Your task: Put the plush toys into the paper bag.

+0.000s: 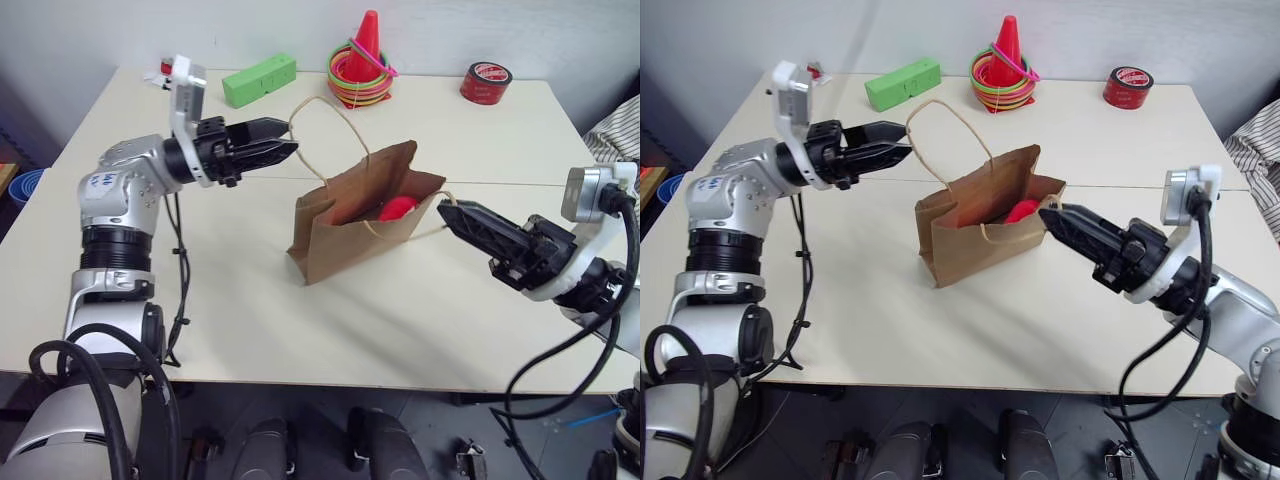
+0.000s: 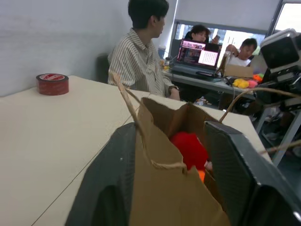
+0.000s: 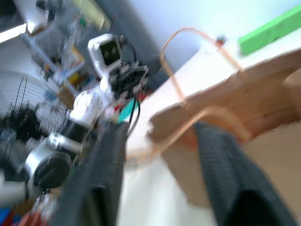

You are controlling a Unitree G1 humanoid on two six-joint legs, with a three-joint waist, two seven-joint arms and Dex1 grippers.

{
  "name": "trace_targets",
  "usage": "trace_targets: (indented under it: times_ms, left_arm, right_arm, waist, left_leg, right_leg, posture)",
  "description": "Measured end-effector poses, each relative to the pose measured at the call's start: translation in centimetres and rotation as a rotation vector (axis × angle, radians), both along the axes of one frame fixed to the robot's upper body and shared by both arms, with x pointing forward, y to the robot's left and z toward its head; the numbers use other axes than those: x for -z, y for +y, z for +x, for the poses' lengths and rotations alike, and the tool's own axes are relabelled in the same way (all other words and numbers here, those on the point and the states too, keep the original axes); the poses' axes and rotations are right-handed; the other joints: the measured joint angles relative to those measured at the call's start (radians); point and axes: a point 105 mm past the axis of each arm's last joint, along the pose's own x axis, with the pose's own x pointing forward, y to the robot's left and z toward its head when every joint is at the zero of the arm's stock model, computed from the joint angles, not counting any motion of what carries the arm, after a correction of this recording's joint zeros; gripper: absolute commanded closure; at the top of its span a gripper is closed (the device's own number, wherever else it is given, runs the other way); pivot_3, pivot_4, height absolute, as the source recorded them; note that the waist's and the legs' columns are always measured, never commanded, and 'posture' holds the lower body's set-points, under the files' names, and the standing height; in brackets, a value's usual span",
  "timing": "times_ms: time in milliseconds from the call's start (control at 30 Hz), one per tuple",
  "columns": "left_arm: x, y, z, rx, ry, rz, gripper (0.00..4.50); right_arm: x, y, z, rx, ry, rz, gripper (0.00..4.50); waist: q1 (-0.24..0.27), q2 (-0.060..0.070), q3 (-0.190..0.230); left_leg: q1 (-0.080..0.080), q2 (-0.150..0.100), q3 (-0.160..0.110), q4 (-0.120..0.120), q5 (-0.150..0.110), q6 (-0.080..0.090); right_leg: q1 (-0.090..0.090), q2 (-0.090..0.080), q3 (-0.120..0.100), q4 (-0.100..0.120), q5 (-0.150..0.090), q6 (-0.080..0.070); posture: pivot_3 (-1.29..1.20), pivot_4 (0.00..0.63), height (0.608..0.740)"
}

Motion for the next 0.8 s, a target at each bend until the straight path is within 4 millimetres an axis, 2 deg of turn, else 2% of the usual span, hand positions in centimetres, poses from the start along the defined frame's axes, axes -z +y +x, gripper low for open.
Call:
trace_targets:
  times_ms: [33, 100, 133, 233, 333, 467, 567, 667, 800]
  left_arm:
    - [-0.1, 0.6, -0.1, -0.015, -0.02, 0.02, 0.86]
    - [0.0, 1.2, -0.3, -0.026, -0.04, 0.057, 0.17]
    - [0.3, 1.7, -0.5, -0.03, -0.042, 0.078, 0.03]
    - [2.7, 2.6, -1.6, -0.022, 0.012, 0.129, 0.03]
    - [5.0, 2.4, -2.7, -0.014, 0.061, 0.159, 0.03]
    - [6.6, 1.5, -3.6, -0.073, 0.094, 0.125, 0.03]
    - [7.5, 0.3, -4.2, -0.094, 0.1, 0.084, 0.0]
    - [8.1, -2.6, -4.6, -0.058, 0.097, 0.032, 0.0]
    - [8.2, -4.9, -4.4, -0.063, 0.075, 0.002, 0.0]
  right_arm:
    - [0.0, -0.1, -0.2, -0.011, -0.002, -0.016, 0.87]
    - [-0.3, -0.1, -0.4, -0.024, -0.019, -0.031, 0.08]
    - [-0.5, -0.1, -0.5, -0.027, -0.032, -0.036, 0.0]
    - [-1.0, 0.0, -0.9, -0.049, -0.072, -0.058, 0.0]
    - [-0.8, 0.0, -1.3, -0.049, -0.095, -0.119, 0.0]
    - [2.0, -1.7, -0.7, 0.084, -0.159, -0.358, 0.0]
    - [5.2, -3.0, -1.0, 0.116, -0.266, -0.586, 0.64]
    - [7.7, -2.8, -2.0, 0.064, -0.353, -0.691, 1.68]
    - [7.8, -2.4, -2.4, 0.07, -0.456, -0.694, 3.05]
  waist:
    - [0.002, 0.0, 0.0]
    - [0.002, 0.0, 0.0]
    - [0.002, 0.0, 0.0]
    - [0.0, 0.0, 0.0]
    - [0.0, 0.0, 0.0]
    - [0.018, -0.001, 0.0]
    - [0.027, -0.001, 0.0]
    - [0.028, -0.001, 0.0]
    - [0.018, -0.001, 0.0]
  left_leg:
    - [0.0, 0.0, 0.0, 0.001, -0.001, 0.001]
    - [0.0, -0.001, 0.0, 0.001, -0.001, 0.002]
    - [0.0, -0.001, 0.0, 0.001, -0.002, 0.003]
    - [0.0, -0.001, 0.0, 0.001, -0.002, 0.003]
    - [0.0, -0.001, 0.0, 0.001, -0.002, 0.003]
    - [0.0, -0.001, -0.001, 0.001, -0.002, 0.004]
    - [0.0, -0.002, -0.001, 0.001, -0.002, 0.004]
    - [0.001, -0.003, -0.001, 0.002, -0.002, 0.005]
    - [0.004, -0.002, 0.001, 0.002, -0.002, 0.004]
  right_leg:
    - [0.0, 0.0, 0.0, 0.0, 0.0, 0.001]
    - [0.001, -0.001, 0.0, -0.001, 0.001, 0.001]
    - [0.001, -0.002, 0.001, -0.001, 0.001, 0.002]
    - [0.001, -0.002, 0.001, -0.002, 0.001, 0.002]
    - [0.001, -0.002, 0.0, -0.002, 0.001, 0.002]
    - [0.003, -0.003, 0.0, -0.004, 0.002, 0.003]
    - [0.004, -0.003, 0.0, -0.006, 0.003, 0.005]
    - [0.005, -0.002, 0.001, -0.006, 0.004, 0.006]
    - [0.006, -0.002, 0.002, -0.005, 0.004, 0.007]
  posture:
    - [0.0, 0.15, 0.74]
    - [0.0, 0.15, 0.74]
    - [0.0, 0.15, 0.74]
    - [0.0, 0.15, 0.74]
    - [0.0, 0.15, 0.74]
    - [0.0, 0.15, 0.74]
    - [0.0, 0.15, 0.74]
    - [0.0, 0.15, 0.74]
    - [0.0, 0.15, 0.74]
